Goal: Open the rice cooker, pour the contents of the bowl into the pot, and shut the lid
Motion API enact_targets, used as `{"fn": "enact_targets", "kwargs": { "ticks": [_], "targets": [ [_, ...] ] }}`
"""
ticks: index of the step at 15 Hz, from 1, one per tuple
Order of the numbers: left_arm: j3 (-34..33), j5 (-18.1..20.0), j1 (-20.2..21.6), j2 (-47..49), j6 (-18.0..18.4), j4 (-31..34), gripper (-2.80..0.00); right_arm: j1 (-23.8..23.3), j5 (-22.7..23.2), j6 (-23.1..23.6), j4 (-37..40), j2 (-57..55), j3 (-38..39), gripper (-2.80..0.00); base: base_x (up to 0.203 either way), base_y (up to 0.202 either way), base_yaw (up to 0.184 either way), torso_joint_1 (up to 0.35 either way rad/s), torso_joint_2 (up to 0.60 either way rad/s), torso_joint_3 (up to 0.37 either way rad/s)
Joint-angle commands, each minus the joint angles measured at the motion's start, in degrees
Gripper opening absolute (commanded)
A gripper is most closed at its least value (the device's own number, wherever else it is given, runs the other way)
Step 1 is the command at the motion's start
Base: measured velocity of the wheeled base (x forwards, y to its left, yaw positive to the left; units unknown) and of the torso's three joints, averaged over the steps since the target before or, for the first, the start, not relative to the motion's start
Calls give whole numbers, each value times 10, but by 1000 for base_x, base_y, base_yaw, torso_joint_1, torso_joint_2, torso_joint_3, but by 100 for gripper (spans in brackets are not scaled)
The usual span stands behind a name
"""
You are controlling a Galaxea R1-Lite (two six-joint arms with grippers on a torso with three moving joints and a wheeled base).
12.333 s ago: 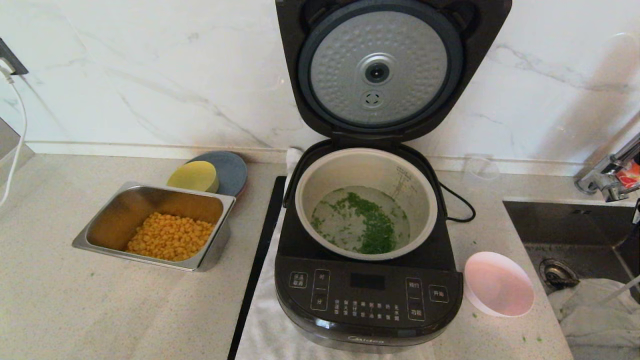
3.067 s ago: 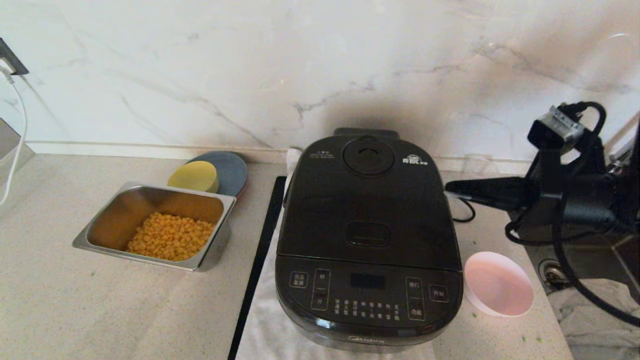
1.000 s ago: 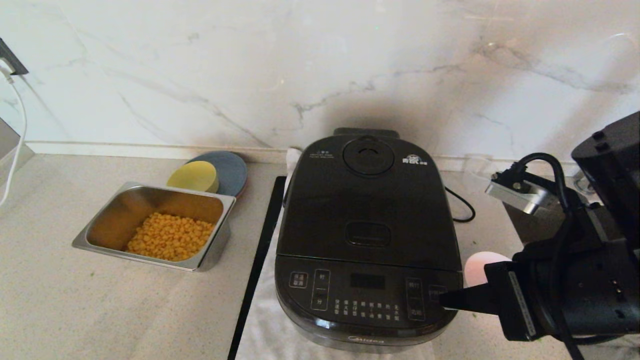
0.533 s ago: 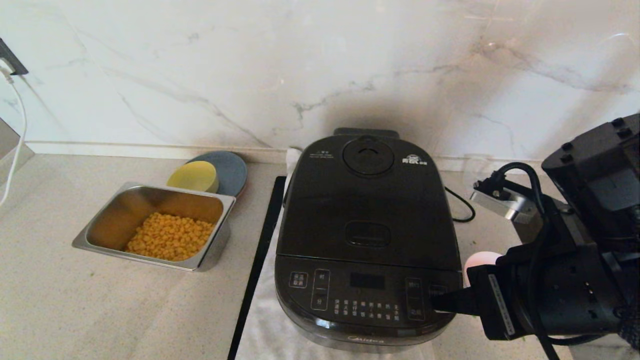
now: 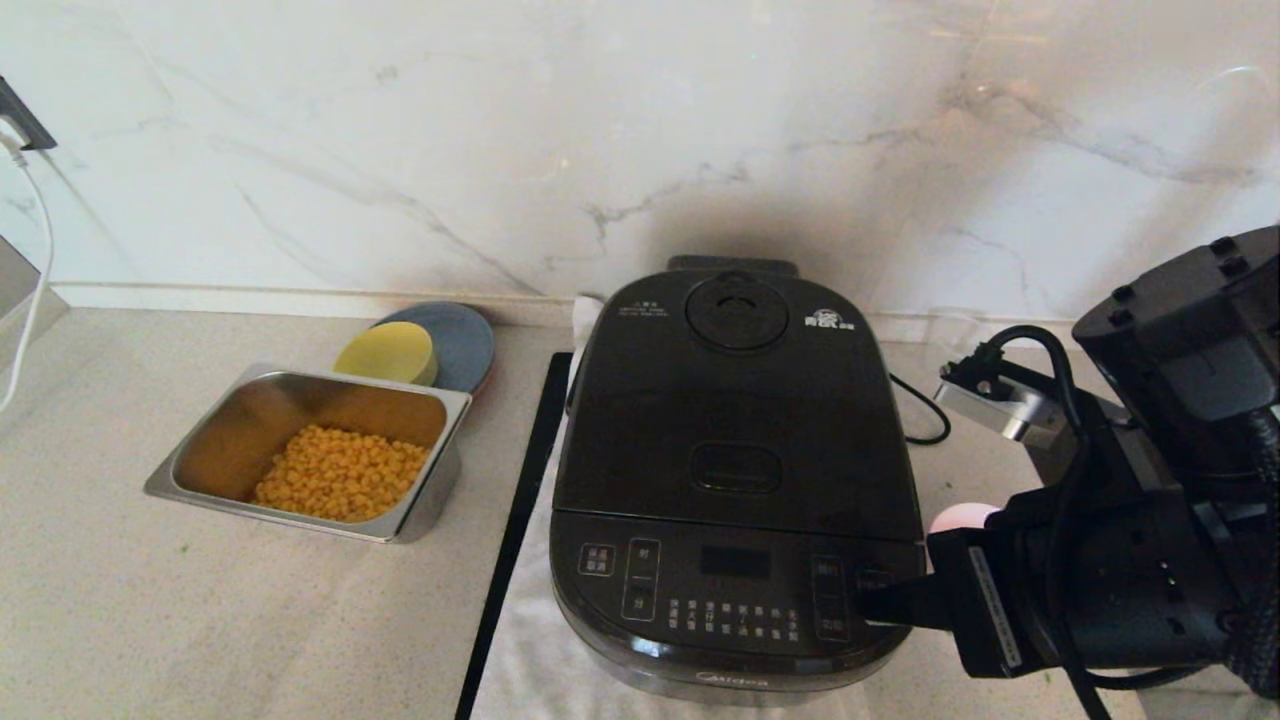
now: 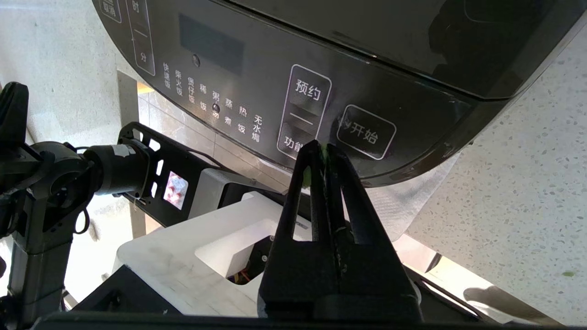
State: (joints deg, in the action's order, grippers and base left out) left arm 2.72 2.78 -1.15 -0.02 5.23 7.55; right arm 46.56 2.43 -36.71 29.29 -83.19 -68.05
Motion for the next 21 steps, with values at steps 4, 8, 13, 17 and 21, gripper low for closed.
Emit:
{"fn": "enact_targets", "kwargs": {
  "ticks": [4, 8, 13, 17, 21],
  "targets": [
    [0, 0, 0, -1, 0, 0, -280, -3, 0, -2, 1, 0, 5, -280, 0, 0, 0, 0, 0, 0],
    [0, 0, 0, -1, 0, 0, -280, -5, 0, -2, 1, 0, 2, -280, 0, 0, 0, 0, 0, 0],
    [0, 0, 1, -1, 0, 0, -280, -6, 0, -2, 2, 8, -2, -280, 0, 0, 0, 0, 0, 0],
    [0, 0, 0, -1, 0, 1, -280, -7, 0, -2, 2, 14, 2, -280, 0, 0, 0, 0, 0, 0],
    [0, 0, 0, -1, 0, 0, -280, -12, 0, -1, 2, 11, -1, -280, 0, 0, 0, 0, 0, 0]
  ]
}}
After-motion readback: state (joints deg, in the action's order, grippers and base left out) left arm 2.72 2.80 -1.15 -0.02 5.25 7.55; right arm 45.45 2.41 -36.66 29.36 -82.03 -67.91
